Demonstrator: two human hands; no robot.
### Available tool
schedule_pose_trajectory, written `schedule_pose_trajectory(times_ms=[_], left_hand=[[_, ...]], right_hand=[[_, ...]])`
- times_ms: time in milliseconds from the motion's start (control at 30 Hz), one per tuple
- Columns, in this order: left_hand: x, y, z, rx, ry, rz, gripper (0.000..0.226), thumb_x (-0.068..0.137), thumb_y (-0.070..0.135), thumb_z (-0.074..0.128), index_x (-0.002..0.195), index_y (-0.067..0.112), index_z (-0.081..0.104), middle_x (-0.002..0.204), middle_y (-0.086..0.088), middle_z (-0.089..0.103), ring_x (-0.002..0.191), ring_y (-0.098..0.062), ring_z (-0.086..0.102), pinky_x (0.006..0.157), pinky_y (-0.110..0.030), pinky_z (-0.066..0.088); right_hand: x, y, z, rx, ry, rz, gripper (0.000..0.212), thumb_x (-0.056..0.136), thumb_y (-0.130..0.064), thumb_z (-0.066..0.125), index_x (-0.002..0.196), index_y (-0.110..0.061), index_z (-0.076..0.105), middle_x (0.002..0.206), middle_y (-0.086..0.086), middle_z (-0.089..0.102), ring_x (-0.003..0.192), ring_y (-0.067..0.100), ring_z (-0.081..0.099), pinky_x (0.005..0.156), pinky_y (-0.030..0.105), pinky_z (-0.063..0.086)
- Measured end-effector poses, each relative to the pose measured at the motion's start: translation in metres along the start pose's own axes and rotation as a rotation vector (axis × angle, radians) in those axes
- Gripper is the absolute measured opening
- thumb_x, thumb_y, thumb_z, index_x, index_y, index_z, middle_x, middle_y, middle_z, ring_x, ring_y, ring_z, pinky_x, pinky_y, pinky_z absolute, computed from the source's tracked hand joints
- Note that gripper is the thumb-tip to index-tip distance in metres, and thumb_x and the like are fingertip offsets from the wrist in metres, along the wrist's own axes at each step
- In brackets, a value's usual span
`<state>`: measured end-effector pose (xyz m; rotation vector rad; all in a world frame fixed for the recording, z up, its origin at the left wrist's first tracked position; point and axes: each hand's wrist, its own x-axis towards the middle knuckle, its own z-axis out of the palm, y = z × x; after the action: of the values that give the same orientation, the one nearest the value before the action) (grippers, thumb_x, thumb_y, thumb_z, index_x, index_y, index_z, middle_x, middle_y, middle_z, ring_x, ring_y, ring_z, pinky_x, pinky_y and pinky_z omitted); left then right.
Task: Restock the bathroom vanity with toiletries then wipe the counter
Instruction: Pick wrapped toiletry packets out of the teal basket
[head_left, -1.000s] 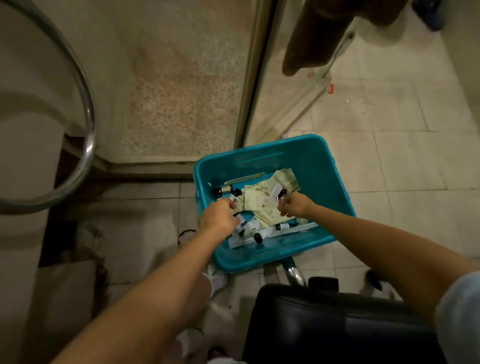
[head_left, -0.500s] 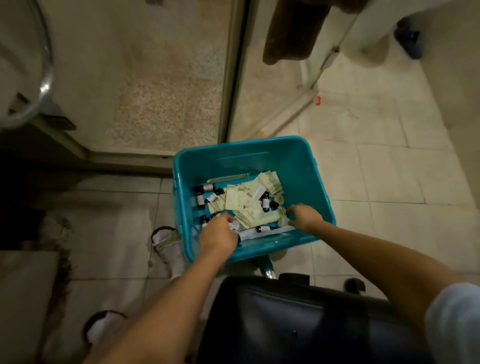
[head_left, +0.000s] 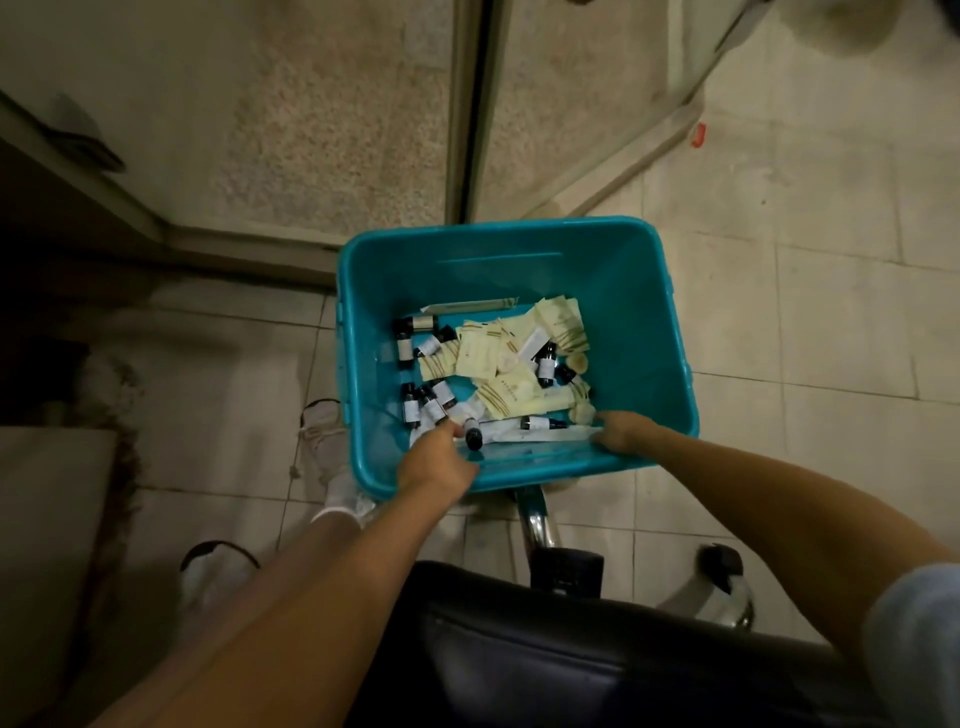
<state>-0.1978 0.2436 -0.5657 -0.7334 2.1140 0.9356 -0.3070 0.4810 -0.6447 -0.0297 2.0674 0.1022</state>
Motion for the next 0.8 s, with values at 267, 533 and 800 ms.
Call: schedule_pose_trajectory(times_ms=[267,533,800], left_hand=[[0.023,-0.003,0.014,-0.031,-0.048,0.011,0.044,0.086,0.020,0.064,0.128,0.020,0.052,0.123,-0.006,0.059,0.110,-0.024,0.058,0.091,-0.030,0.047],[0.052,-0.032,0.009,0.020,-0.024,0.013,0.039,0.088,0.018,0.061,0.126,0.021,0.052,0.125,-0.006,0.058,0.112,-0.025,0.057,0.095,-0.035,0.047],[0.072,-0.057,-0.001,0.074,-0.038,0.076,0.048,0.087,0.012,0.061,0.133,0.016,0.046,0.133,-0.010,0.052,0.119,-0.026,0.053,0.101,-0.033,0.042]], right_hand=[[0.027,-0.001,0.010,-0.144,-0.100,-0.006,0.056,0.099,-0.043,0.033,0.149,-0.019,0.023,0.154,0.011,0.027,0.139,0.031,0.028,0.115,0.042,0.022],[0.056,-0.039,0.026,-0.101,-0.038,-0.123,0.068,0.090,-0.046,0.051,0.148,-0.019,0.026,0.153,0.010,0.028,0.138,0.029,0.029,0.113,0.041,0.026],[0.083,-0.053,0.041,-0.164,-0.001,-0.066,0.055,0.090,-0.044,0.051,0.140,-0.022,0.039,0.144,0.015,0.037,0.131,0.031,0.035,0.109,0.039,0.027]])
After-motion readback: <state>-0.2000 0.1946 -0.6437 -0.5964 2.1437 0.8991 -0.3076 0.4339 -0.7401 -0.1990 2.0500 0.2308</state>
